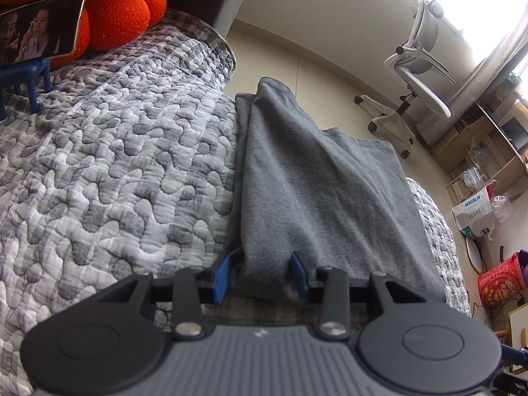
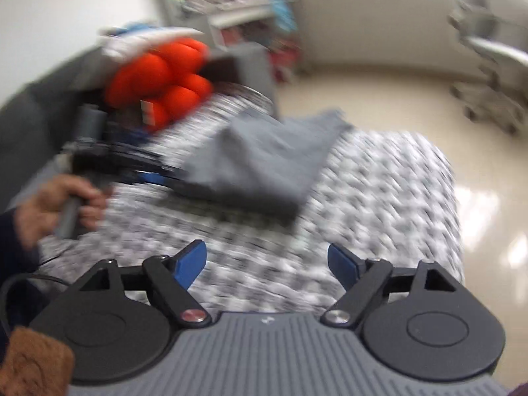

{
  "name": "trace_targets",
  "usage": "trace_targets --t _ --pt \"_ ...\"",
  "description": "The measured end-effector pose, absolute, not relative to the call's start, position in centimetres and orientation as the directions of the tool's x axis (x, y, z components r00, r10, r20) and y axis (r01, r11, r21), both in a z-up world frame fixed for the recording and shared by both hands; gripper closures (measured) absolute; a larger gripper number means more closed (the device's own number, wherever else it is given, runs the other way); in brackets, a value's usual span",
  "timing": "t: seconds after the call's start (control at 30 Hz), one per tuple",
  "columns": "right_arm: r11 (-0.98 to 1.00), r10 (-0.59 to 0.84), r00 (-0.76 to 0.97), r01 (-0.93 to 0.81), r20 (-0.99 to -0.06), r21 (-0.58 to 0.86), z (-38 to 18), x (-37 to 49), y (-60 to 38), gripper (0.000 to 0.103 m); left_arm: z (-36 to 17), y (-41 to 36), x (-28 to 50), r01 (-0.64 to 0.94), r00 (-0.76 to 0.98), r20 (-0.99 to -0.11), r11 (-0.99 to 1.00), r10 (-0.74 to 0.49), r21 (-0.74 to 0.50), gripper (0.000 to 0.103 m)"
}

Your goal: Fold clothes

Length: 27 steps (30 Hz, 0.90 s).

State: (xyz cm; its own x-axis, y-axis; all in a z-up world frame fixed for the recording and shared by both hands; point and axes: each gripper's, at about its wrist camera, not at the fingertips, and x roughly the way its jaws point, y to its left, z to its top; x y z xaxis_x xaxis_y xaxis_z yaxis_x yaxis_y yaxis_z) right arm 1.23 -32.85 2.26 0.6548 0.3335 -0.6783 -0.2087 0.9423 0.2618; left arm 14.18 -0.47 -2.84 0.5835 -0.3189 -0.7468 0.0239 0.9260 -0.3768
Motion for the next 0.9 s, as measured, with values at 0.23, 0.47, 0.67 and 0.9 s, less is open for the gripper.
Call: trace_targets --t 0.23,0.47,0.67,0.9 --pt "0.919 0.357 0.683 -0.134 -0.637 0.37 -0.3 7.6 -31.2 0.026 -3.4 -0.2 14.4 0.021 0.57 -0.752 0.921 -0.331 -0.389 0.075" --pt "0.755 0.454 0.639 0.095 -0.621 0.649 -3.9 9.9 -34.2 0.04 -2.8 1.0 14.1 -0.025 0.541 -0.75 0.885 -0.379 -0.465 0.073" --pt "0.693 0.471 0.656 0.139 -0.59 0.708 -4.2 10.2 -34.3 0.051 -3.3 1.0 14.2 -0.06 0.527 -0.748 0.86 -0.403 -0.506 0.064" --pt "0.694 0.444 0.676 0.157 -0.589 0.703 -4.4 10.5 -33.9 0.06 -3.6 0.3 14.4 -0.069 0.553 -0.756 0.886 -0.35 -0.459 0.075"
